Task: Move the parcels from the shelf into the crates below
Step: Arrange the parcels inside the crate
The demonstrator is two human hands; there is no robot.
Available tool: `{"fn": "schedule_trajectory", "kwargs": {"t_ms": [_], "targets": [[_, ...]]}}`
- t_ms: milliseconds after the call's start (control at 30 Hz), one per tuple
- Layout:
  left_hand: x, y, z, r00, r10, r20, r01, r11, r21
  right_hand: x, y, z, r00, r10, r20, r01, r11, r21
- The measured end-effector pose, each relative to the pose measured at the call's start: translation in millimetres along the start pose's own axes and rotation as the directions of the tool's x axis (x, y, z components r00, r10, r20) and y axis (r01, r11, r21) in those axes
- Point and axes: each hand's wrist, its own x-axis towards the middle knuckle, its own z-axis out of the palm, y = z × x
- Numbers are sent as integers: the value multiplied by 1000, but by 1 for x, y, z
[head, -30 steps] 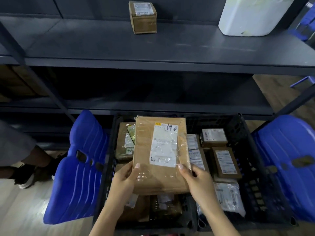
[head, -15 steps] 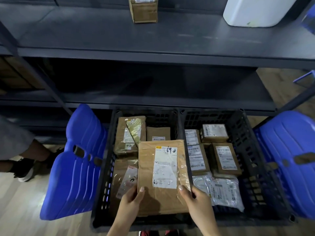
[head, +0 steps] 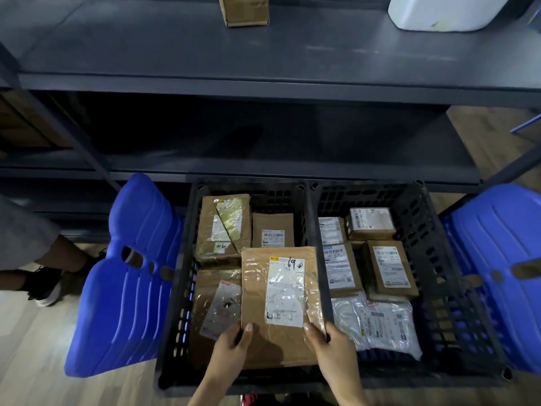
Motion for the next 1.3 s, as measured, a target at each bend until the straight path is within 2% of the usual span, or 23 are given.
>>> {"fn": "schedule_trajectory", "kwargs": {"t_ms": [133, 200, 467, 667, 767, 833, 1067, 1300], "targets": [[3, 3, 0, 996, 88, 30, -91, 988, 125, 5, -2, 0, 994, -51, -92, 31, 978, -208], [6, 1, 2, 995, 94, 30, -97, 986, 139, 9, -5, -3, 993, -48, -109, 19, 968, -248], [12, -4, 6, 992, 113, 64, -123, 978, 170, 17, -8, -1, 993, -49, -105, 24, 972, -233], [10, 5, -4, 996, 80, 46, -88, 973, 215, 16, -8, -5, 996, -20, -84, 7, 988, -154], [7, 21, -8, 994, 104, 40, -111, 961, 254, 17, -11, -13, 995, -14, -94, 3, 992, -126], [8, 32, -11, 985, 166, 52, -174, 946, 275, 18, -19, -21, 995, -37, -96, 25, 993, -116], [24, 122, -19, 957, 276, 90, -290, 924, 250, 31, -80, -55, 951, -282, -127, 272, 958, -93], [55, 251, -7, 864, 499, 68, -500, 832, 242, 72, -157, -126, 873, -419, -251, 423, 905, -42]]}}
